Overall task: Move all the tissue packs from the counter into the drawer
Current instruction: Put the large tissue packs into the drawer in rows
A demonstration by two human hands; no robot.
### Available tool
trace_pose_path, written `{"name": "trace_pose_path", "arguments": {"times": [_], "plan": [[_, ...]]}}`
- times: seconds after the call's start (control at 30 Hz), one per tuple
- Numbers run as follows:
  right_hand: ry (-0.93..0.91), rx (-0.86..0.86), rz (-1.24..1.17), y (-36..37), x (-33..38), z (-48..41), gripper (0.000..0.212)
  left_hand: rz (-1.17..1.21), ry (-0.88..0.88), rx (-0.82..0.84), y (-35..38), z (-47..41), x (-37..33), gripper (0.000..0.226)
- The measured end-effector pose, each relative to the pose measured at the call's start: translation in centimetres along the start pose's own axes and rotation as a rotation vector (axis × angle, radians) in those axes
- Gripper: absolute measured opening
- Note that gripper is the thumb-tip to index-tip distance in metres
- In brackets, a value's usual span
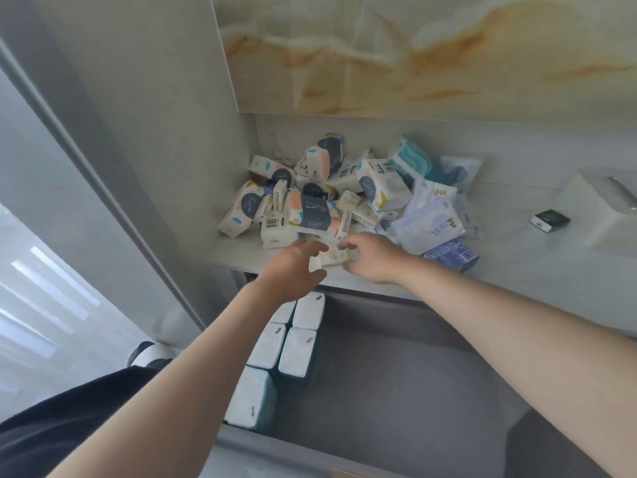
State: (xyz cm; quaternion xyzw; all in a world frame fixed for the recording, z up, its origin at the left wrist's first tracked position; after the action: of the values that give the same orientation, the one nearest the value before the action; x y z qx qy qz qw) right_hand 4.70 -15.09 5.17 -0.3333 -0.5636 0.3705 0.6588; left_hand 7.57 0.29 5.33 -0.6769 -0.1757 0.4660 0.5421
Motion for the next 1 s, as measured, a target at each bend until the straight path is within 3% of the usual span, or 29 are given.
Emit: {"name": "trace_pose_path", "arguments": {"times": [0.17,0.4,0.53,0.63,0.8,0.87,1.0], "plan": [[0.117,-0.231,-0.176,-6.8,-4.3,-2.2,0.042,0.099,0.043,-0.082,-2.4,-7.1,-4.9,0.049],[0.339,-0.604,-0.14,-13.9,-13.7,-5.4,0.052,0.033,0.113,-0.227,-2.7,-17.8,-10.4,0.052],[0.453,-0.533,-0.064,-15.0,-18.1,-8.0,0.078,-0.085,0.079,-0.179,-1.9,-24.3,-13.1,0.071],[0.449,-0.403,-0.181,-13.9,-19.4,-10.0,0.08,-0.123,0.014,-0.093,-1.3,-27.9,-13.9,0.086],[0.308,-0.462,-0.414,-12.2,-21.5,-13.0,0.088,0.1,-0.023,-0.078,-0.5,-30.5,-14.6,0.092],[0.285,-0.507,-0.45,-12.6,-20.4,-12.3,0.081,0.283,-0.004,-0.199,-0.8,-30.1,-14.7,0.08],[0.291,-0.667,-0.462,-14.5,-17.8,-9.8,0.066,0.44,0.08,-0.399,-2.8,-27.3,-15.5,0.022]]}}
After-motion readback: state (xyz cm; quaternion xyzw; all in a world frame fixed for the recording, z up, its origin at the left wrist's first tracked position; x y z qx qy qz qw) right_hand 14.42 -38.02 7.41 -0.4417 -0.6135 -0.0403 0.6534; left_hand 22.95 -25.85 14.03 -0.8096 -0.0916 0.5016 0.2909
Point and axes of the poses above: each hand's wrist, its own z-axis away from the middle knuckle, its own y-axis out of the palm, x = y × z, the point moved 7 cm from there along -z, towards the middle knuckle
